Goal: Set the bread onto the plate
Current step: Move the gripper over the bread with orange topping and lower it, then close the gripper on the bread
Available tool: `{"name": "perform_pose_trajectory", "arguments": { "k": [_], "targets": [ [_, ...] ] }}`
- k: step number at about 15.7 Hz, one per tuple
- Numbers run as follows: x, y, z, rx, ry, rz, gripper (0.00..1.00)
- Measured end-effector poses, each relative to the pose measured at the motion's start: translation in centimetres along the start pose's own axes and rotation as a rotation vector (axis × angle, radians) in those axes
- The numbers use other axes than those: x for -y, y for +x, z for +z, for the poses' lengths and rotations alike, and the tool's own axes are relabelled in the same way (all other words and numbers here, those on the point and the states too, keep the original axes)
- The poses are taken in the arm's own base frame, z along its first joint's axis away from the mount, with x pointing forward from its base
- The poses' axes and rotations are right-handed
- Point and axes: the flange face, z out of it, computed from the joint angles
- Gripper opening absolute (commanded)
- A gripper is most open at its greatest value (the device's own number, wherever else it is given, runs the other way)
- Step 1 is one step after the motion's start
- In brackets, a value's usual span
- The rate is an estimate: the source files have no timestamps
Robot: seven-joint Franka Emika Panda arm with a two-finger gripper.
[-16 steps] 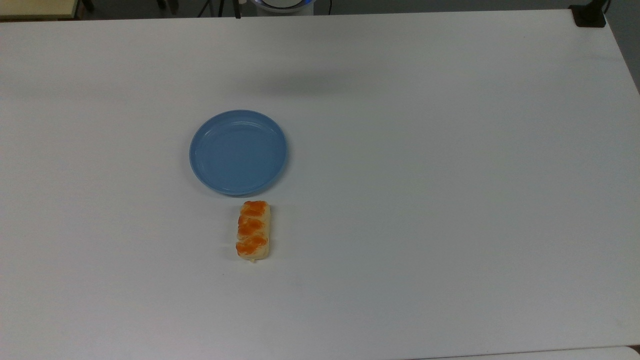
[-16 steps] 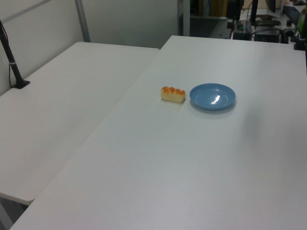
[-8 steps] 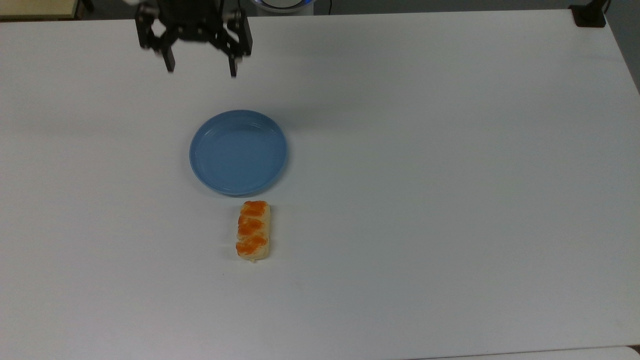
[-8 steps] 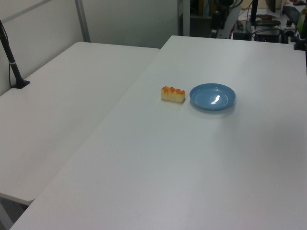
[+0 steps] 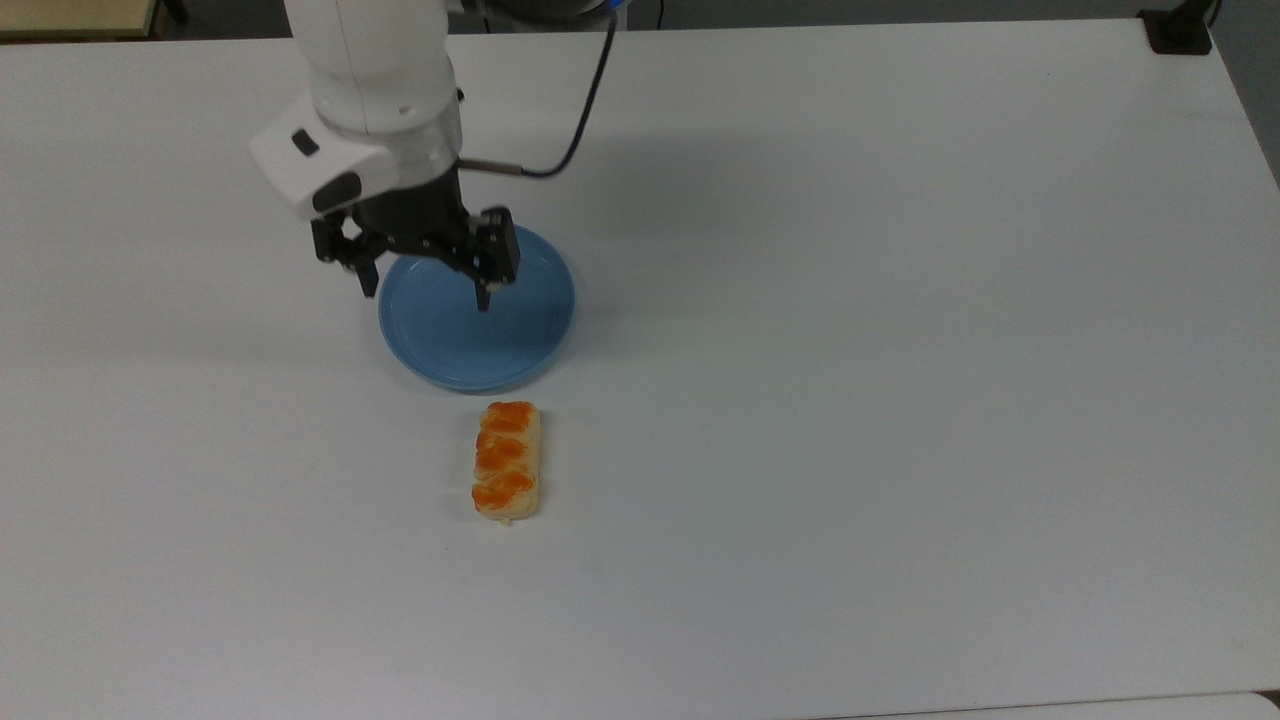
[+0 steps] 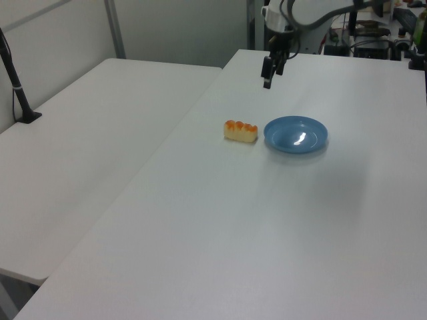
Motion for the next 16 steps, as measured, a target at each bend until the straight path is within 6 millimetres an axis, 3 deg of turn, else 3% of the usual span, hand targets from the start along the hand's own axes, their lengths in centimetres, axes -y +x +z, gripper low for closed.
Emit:
{"name": "perform_pose_trajectory", "arguments": {
  "k": [5, 16],
  "targets": [
    [2.3, 1.1, 5.9, -0.005, -0.001, 0.075, 0.98],
    [5.0, 1.9, 12.4, -0.047, -0.032, 0.080, 1.00]
  ]
}}
